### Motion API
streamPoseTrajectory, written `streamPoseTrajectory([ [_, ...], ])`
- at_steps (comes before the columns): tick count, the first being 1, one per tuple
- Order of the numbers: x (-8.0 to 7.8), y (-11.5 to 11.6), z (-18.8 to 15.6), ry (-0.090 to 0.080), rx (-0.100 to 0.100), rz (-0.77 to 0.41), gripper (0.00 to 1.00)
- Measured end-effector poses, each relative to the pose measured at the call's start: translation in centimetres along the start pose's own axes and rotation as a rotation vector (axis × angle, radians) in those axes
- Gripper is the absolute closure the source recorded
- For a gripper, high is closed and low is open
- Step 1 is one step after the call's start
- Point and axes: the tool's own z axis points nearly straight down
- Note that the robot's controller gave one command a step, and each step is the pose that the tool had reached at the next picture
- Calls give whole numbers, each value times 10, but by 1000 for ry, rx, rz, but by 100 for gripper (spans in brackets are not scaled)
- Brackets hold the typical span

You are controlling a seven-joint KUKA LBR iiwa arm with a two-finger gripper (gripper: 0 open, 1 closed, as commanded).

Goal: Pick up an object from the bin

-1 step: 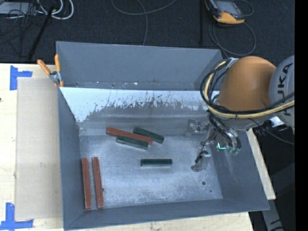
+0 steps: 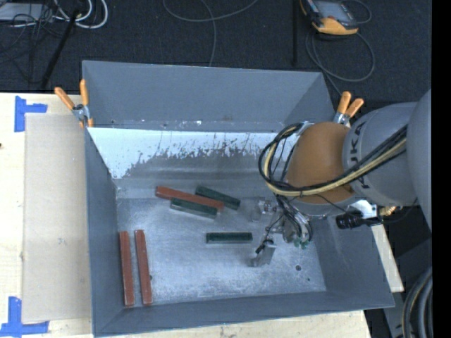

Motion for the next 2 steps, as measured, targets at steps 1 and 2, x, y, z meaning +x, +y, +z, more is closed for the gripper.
streamPoseTrajectory([
  [1, 13, 29, 7, -4, -1, 34, 0],
  [2, 12, 28, 6, -6, 0, 33, 100],
])
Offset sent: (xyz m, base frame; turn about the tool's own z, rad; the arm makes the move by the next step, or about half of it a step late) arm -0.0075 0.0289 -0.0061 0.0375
